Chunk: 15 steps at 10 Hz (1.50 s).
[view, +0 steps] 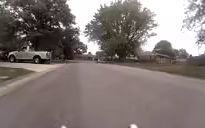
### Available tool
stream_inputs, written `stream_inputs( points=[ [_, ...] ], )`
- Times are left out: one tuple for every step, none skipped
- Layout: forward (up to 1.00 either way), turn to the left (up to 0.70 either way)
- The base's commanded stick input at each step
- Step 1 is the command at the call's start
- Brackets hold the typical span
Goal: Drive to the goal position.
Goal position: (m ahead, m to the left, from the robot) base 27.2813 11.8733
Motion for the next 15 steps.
stream_inputs(
  points=[
    [0.70,0.00],
    [0.70,0.00],
    [0.70,0.00],
    [0.70,-0.34],
    [0.70,-0.15],
    [0.70,0.00],
    [0.70,0.00],
    [0.70,0.00],
    [0.70,0.00],
    [0.70,0.00],
    [0.70,0.00],
    [0.70,0.00],
    [0.70,0.00],
    [0.70,0.00],
    [0.70,0.00]
  ],
)
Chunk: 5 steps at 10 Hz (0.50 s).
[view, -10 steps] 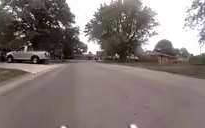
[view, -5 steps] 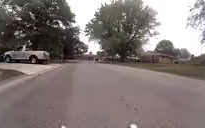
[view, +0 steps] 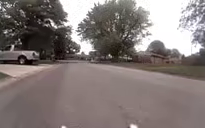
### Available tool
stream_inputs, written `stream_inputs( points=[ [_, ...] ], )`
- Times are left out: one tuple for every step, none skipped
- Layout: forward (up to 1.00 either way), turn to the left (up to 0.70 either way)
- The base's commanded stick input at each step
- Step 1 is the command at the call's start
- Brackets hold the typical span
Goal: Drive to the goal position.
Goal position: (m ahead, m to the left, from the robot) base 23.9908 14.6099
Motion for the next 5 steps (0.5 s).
stream_inputs(
  points=[
    [0.70,0.00],
    [0.70,0.00],
    [0.70,0.00],
    [0.70,0.00],
    [0.70,0.00]
  ],
)
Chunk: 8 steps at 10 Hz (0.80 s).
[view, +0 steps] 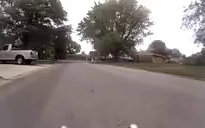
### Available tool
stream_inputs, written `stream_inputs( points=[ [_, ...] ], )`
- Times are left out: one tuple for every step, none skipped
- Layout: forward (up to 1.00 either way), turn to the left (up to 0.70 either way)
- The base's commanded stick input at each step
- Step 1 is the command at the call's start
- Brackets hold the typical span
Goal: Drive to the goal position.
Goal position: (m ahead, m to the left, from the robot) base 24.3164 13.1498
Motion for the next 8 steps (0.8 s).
stream_inputs(
  points=[
    [0.70,0.00],
    [0.70,0.00],
    [0.70,0.00],
    [0.70,0.00],
    [0.70,0.00],
    [0.70,0.00],
    [0.70,0.00],
    [0.70,0.00]
  ],
)
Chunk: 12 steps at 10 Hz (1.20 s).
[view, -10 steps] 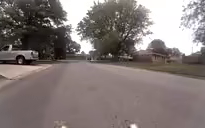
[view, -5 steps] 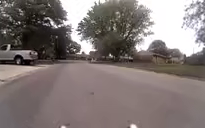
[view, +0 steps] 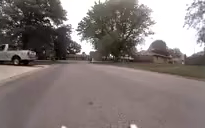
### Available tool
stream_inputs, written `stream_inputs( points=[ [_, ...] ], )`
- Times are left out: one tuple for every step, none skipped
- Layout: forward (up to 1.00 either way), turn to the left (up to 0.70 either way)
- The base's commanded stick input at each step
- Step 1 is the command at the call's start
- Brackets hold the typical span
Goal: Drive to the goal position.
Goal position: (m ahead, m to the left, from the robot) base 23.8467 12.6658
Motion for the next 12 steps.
stream_inputs(
  points=[
    [0.70,0.00],
    [0.70,0.00],
    [0.70,0.00],
    [0.70,0.00],
    [0.70,0.00],
    [0.70,0.00],
    [0.70,0.00],
    [0.70,0.00],
    [0.70,0.00],
    [0.70,0.00],
    [0.70,0.00],
    [0.70,0.00]
  ],
)
